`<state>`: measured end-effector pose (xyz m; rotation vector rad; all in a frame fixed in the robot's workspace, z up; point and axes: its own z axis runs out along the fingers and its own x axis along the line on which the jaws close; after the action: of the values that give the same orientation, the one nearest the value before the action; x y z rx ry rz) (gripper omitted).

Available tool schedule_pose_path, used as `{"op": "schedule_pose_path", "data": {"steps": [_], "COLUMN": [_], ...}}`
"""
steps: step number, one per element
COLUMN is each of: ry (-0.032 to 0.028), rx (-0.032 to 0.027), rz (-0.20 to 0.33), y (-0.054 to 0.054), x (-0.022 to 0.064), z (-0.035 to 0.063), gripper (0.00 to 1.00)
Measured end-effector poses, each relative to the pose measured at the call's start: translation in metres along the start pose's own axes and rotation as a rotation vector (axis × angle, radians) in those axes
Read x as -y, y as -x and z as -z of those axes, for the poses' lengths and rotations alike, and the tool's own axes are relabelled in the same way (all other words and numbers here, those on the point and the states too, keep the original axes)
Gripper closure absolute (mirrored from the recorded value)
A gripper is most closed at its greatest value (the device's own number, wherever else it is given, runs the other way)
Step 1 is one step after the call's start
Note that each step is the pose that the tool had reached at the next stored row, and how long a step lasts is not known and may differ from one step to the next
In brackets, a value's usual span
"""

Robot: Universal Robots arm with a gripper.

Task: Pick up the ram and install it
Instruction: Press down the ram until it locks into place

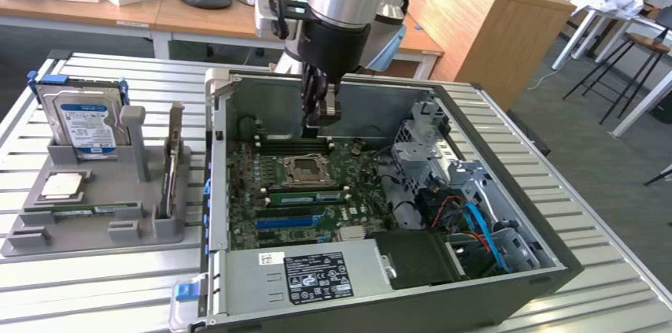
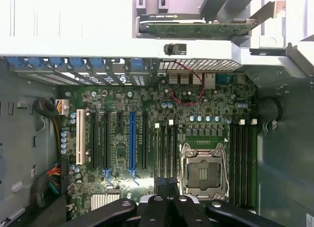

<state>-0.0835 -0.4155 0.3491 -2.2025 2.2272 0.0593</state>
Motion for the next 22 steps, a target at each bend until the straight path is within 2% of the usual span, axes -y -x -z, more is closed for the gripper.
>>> {"op": "schedule_pose_path", "data": {"steps": [6,8,12,14,19,22], "ry": [0.0003,0.0001,0.0001,0.0002,0.0002,0.0001], "rx": [-0.0003,-0.0002,-0.0002,-0.0003,-0.0003,-0.0002], "rz": [0.000,0.000,0.000,0.000,0.000,0.000], "y": [0.000,0.000,0.000,0.000,0.000,0.000], "x": [0.0034,0.0071,0.0236,0.0279,0.0367,0.0369], "z": [0.0002,0.0003,0.0006,0.0007,0.0009,0.0008], "gripper": [0.90,0.90,0.90,0.90,0.90,0.90]}}
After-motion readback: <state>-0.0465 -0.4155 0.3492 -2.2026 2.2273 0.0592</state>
